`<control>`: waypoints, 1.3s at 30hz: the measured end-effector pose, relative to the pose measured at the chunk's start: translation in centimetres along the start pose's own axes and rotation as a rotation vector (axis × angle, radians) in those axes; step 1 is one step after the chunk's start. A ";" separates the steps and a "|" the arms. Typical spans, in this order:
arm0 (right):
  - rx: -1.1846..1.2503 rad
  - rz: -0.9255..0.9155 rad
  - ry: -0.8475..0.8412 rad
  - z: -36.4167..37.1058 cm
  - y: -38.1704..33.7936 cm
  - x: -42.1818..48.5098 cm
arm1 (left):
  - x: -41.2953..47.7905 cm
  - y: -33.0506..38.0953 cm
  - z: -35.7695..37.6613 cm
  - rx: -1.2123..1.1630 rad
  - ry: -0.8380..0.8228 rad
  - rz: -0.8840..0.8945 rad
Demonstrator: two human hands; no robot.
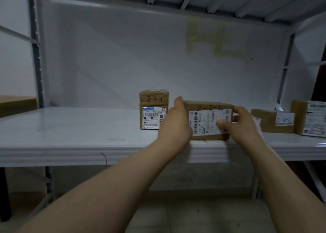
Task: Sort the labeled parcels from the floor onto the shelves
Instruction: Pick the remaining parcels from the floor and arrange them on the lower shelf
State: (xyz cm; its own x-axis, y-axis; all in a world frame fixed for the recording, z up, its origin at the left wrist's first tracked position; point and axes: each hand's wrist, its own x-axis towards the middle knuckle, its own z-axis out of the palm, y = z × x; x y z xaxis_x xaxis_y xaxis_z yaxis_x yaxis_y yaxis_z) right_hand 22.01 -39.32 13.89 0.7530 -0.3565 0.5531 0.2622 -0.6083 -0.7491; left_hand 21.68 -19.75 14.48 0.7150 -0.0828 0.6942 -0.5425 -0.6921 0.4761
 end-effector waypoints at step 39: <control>0.351 -0.206 0.260 5.6 3.7 -12.9 | -9.1 -1.7 2.8 0.114 0.042 0.608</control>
State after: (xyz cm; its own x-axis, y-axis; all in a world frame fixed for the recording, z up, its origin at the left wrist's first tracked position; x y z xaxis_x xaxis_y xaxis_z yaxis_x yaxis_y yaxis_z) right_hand 16.64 -33.06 1.93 0.4999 -0.4468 0.7419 0.6117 -0.4244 -0.6677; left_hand 17.30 -19.79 5.85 0.2732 -0.4601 0.8448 -0.7951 -0.6023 -0.0709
